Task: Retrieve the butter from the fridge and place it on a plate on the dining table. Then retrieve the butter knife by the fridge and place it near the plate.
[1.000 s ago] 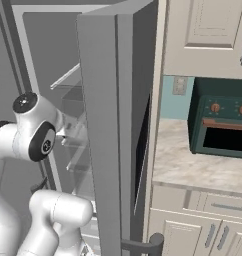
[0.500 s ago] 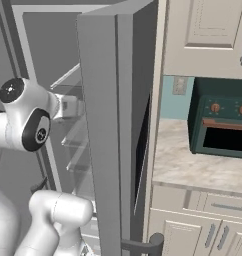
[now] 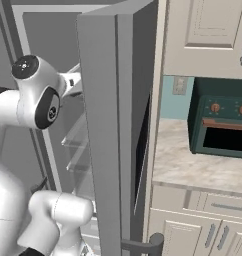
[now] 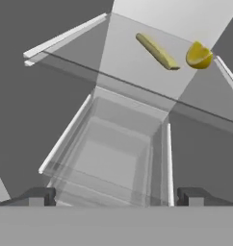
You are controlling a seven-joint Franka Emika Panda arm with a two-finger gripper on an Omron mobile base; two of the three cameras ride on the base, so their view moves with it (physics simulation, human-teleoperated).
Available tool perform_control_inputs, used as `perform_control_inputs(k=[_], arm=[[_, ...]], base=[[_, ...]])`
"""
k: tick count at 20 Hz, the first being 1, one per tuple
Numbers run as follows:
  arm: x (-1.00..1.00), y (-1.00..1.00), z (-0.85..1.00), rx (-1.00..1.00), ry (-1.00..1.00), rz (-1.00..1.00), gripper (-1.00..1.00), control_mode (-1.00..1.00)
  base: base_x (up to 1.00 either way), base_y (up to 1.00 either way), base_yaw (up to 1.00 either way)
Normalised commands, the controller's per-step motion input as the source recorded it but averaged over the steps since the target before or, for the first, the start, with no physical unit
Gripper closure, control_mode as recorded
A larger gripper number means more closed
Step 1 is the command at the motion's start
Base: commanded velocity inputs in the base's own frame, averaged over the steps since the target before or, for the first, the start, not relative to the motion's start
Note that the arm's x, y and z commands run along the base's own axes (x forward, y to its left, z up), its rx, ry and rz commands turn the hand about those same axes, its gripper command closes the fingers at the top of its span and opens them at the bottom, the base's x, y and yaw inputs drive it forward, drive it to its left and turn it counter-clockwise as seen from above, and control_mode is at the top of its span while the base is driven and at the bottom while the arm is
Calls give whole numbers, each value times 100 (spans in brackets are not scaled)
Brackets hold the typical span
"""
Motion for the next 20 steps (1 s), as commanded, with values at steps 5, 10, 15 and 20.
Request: perform_control_inputs(k=[5,10,15,20], arm=[[38,0,30,-1,-5,15,-100,-100],[52,0,20,3,-4,11,-100,-100],[66,-3,16,11,10,3,-100,-100],[63,-15,2,19,3,0,-100,-100]], base=[[0,0,0],[0,0,0],[0,0,0],[0,0,0]])
